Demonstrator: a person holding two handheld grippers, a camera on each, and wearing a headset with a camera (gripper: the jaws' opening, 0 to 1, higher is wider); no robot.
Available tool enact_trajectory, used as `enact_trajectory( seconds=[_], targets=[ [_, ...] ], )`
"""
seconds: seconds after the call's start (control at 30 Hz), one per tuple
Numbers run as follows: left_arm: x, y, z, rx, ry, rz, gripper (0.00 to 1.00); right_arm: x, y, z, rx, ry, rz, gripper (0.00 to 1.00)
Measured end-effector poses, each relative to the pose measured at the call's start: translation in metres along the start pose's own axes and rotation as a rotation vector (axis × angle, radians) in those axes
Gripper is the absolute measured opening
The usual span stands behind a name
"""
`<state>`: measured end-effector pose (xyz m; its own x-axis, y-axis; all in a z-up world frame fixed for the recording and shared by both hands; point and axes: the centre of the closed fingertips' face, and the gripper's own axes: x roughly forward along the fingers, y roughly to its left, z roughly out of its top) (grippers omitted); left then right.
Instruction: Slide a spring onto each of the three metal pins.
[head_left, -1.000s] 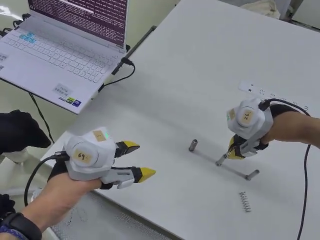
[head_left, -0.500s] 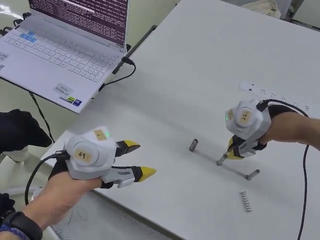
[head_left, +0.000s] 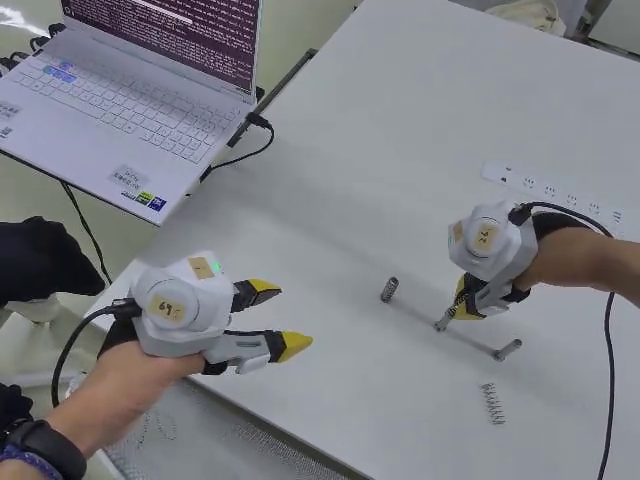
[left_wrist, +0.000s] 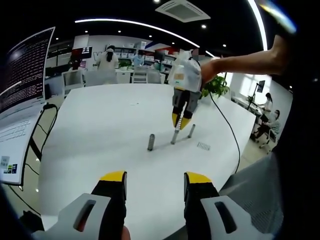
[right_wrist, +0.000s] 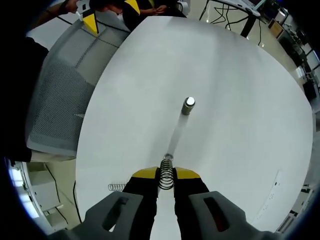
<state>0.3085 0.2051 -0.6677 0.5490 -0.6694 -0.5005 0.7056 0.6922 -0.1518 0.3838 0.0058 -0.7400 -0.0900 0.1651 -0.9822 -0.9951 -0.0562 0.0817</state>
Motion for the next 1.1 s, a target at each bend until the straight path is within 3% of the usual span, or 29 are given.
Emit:
enact_trajectory(
  seconds=[1.1],
  targets=[
    [0.001,0.002,0.001,0.001,0.001,0.0,0.4,0.025,-0.001,0.003,0.014,-0.008,-0.017,0.09]
  ],
)
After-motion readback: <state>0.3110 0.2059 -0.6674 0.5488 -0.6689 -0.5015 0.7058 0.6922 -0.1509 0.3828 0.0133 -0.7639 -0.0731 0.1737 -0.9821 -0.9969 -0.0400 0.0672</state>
